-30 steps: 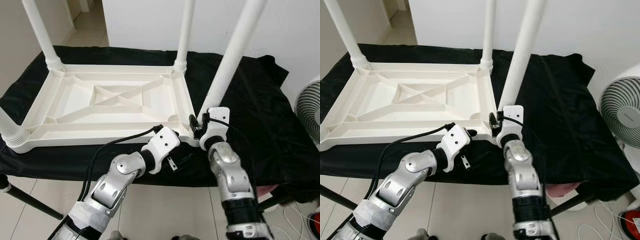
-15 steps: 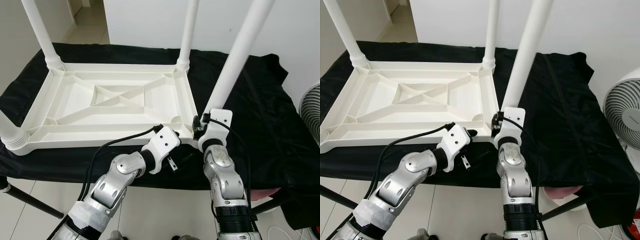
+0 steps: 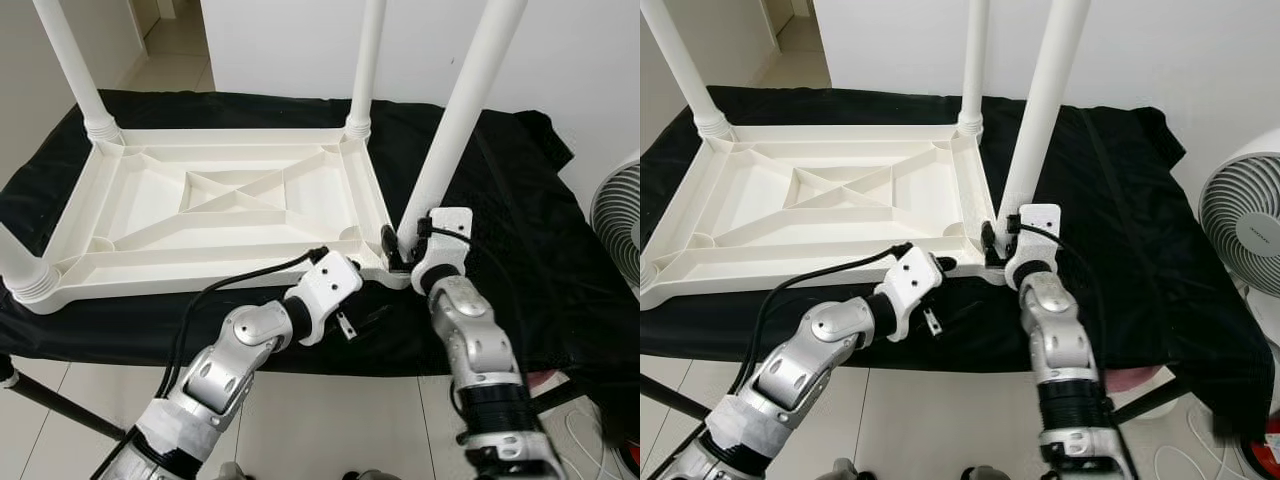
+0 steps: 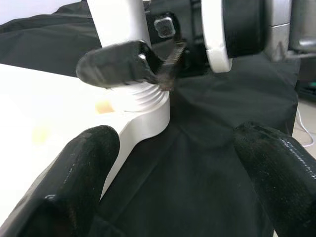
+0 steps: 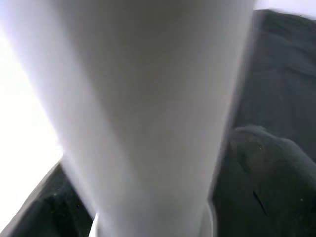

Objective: Building children table

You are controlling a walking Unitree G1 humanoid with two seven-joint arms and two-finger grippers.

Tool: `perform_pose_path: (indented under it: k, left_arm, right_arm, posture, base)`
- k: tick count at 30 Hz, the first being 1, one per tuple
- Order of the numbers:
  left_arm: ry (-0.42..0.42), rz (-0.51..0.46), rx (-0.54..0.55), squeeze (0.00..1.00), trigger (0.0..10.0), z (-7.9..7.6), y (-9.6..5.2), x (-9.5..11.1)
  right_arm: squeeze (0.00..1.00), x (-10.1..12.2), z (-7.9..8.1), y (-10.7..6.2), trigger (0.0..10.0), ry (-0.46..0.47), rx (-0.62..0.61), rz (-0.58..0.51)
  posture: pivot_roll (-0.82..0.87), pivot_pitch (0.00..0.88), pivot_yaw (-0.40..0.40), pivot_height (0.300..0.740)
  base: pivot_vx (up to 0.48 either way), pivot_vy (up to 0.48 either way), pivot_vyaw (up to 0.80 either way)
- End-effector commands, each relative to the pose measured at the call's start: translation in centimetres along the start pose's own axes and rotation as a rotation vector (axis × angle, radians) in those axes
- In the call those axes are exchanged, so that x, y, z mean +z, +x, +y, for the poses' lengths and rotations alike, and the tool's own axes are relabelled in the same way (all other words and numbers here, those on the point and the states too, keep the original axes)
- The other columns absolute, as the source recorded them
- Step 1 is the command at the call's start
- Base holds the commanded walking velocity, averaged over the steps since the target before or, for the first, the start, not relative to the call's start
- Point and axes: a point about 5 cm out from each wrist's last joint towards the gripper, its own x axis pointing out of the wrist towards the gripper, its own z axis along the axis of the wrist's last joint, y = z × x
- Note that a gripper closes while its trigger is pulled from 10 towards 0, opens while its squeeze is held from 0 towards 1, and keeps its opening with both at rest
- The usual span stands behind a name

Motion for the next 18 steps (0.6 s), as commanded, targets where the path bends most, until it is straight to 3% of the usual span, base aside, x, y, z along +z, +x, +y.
perform_pose_path:
  k: [1, 9, 15, 16, 18]
  left_arm:
    - [0.009, 0.006, -0.050, 0.00, 10.0, -0.2, 0.1, -0.1]
    - [0.013, -0.001, -0.051, 0.00, 10.0, -0.1, 0.4, 0.2]
    - [0.013, -0.011, -0.055, 0.00, 10.0, -0.3, 0.6, 0.5]
    - [0.012, -0.012, -0.055, 0.00, 10.0, -0.3, 0.6, 0.5]
    - [0.012, -0.012, -0.054, 0.00, 10.0, -0.2, 0.6, 0.5]
  right_arm:
    - [0.00, -0.3, 0.3, 0.3, 10.0, -0.018, 0.124, 0.009]
    - [0.00, -0.5, 0.6, 0.7, 10.0, -0.136, 0.372, 0.006]
    - [0.00, 0.0, 0.1, 1.7, 10.0, -0.205, 0.450, 0.000]
    - [0.00, -0.1, 0.0, 1.8, 4.9, -0.215, 0.476, 0.008]
    - [0.00, -0.1, -0.1, 1.9, 4.9, -0.218, 0.483, 0.010]
  posture:
    - [-0.11, 0.019, -0.012, 0.740]
    - [-0.11, 0.013, -0.007, 0.740]
    - [-0.10, 0.014, -0.003, 0.740]
    - [-0.10, 0.015, 0.000, 0.740]
    - [-0.10, 0.015, 0.000, 0.740]
  base:
    - [0.000, 0.000, 0.00]
    - [0.000, 0.000, 0.00]
    - [0.000, 0.000, 0.00]
    - [0.000, 0.000, 0.00]
    - [0.000, 0.000, 0.00]
